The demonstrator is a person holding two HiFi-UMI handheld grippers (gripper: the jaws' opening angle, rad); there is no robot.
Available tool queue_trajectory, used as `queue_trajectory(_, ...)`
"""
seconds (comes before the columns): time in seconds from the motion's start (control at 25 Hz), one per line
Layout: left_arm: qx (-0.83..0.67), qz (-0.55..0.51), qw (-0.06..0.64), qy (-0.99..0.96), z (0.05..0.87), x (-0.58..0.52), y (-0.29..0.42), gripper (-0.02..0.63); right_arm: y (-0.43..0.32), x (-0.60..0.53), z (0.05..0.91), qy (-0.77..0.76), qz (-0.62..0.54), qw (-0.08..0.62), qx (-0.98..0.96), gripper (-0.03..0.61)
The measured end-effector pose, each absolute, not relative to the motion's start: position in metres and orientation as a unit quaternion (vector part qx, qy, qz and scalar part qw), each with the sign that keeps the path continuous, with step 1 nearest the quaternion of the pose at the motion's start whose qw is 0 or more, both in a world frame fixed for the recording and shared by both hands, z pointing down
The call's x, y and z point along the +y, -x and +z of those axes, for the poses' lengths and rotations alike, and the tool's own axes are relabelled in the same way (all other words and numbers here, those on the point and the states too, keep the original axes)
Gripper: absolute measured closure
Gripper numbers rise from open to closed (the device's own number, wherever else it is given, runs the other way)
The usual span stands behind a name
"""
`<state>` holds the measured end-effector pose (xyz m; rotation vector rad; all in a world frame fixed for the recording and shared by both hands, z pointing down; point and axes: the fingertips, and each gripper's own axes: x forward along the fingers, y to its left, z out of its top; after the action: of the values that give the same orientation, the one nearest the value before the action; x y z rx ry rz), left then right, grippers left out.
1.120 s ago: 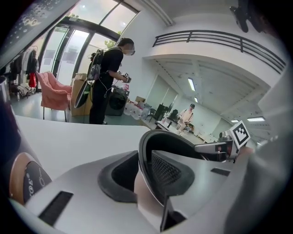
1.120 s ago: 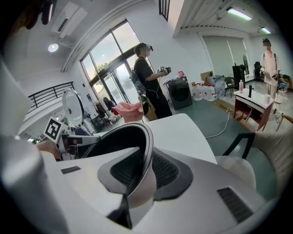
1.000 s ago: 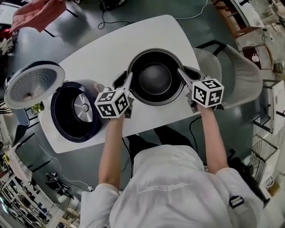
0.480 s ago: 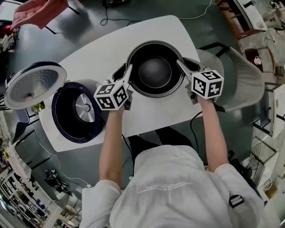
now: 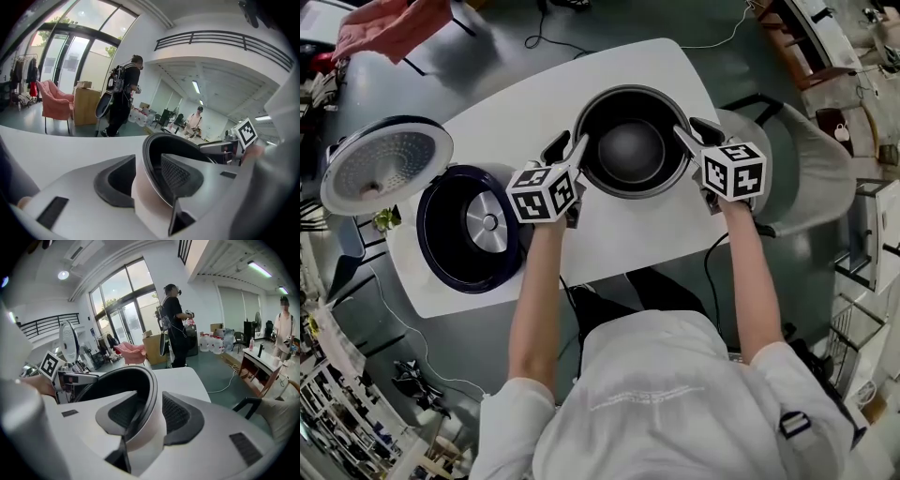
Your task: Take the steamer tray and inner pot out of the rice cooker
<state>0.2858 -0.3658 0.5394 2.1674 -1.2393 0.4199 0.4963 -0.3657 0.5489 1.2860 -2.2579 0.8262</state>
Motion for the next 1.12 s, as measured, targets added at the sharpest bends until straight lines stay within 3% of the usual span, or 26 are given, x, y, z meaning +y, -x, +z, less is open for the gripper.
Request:
queue_trajectory(0.32, -0.464, 0.170, 0.234, -0.837, 0.500, -0.335, -0.278, 0.423, -0.505, -0.340, 0.513, -0.496, 0.273, 0.174, -0.805, 0.382)
queue_trajectory(0.56, -0.430, 0.132, 0.238, -0.861, 0.465, -0.302, -0.279, 0.426, -0.481, -0.311, 0.464, -0.509, 0.218, 0.160, -0.817, 0.393)
queue_trajectory(0.84, -0.403, 0.119, 0.212, -0.882, 0.419, -0.275, -0.263, 0.504, -0.448, -0.283, 0.418, -0.518, 0.177, 0.150, -0.824, 0.431)
queue_trajectory(1.12, -0.403, 0.089, 0.166, -0.896, 0.369, -0.249, -0.199, 0.569, -0.387, -0.256, 0.371, -0.508, 0.146, 0.136, -0.838, 0.470)
